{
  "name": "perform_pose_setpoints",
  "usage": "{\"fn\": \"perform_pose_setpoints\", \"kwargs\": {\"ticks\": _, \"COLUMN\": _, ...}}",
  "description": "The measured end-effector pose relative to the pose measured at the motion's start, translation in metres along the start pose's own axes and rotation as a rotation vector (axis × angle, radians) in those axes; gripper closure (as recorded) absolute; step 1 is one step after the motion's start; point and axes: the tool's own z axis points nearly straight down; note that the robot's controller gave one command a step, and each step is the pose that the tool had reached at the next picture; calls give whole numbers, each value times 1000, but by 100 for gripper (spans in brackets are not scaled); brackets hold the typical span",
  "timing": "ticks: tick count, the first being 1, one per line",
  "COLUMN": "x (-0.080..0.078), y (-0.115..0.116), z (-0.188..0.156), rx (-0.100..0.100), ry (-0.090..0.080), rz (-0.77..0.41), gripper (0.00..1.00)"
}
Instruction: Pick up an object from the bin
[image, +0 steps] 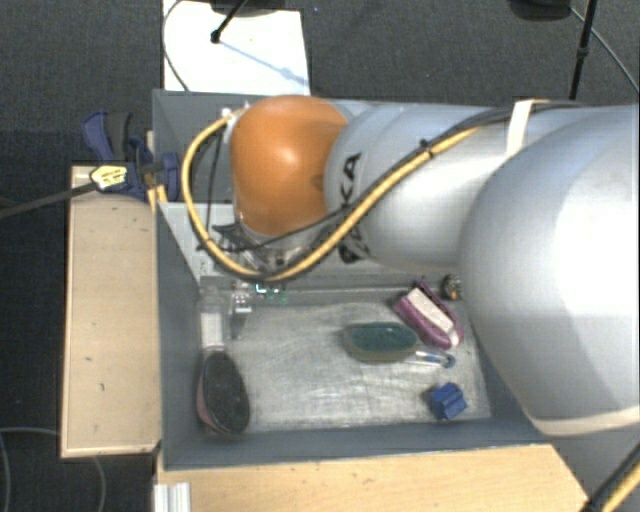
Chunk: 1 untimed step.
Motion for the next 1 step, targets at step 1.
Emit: {"fn": "perform_pose_setpoints", "kwargs": {"ticks": 1, "x": 18, "y": 2, "z": 64, "rx": -6, "ry": -24, "rz": -126, "gripper": 0}}
